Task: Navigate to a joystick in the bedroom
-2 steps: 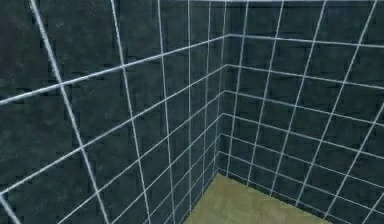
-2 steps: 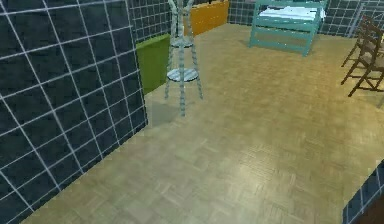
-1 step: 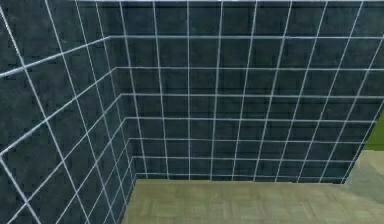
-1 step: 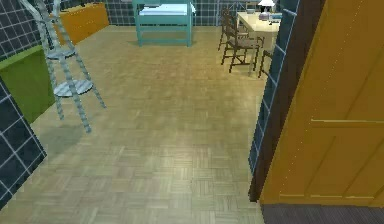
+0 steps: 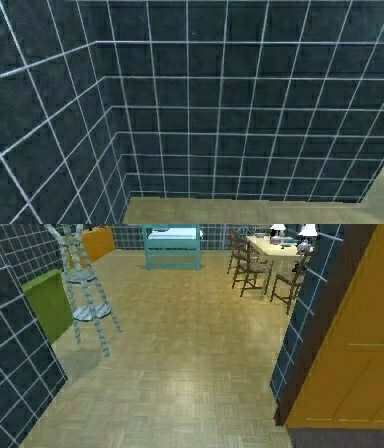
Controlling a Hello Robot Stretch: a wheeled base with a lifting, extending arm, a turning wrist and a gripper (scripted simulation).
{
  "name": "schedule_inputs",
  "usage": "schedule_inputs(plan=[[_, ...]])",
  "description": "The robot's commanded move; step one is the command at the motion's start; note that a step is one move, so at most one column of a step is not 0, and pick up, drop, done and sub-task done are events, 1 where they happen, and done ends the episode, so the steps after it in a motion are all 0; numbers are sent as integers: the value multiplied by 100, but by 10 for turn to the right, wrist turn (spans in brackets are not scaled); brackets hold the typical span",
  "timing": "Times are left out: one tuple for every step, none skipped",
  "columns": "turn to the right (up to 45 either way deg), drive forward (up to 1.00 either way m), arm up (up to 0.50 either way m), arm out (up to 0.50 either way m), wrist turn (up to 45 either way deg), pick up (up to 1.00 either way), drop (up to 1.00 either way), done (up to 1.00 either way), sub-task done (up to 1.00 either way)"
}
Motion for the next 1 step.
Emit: schedule_inputs(plan=[[450, 0, 0, 0, 0, 0, 0, 0, 0]])
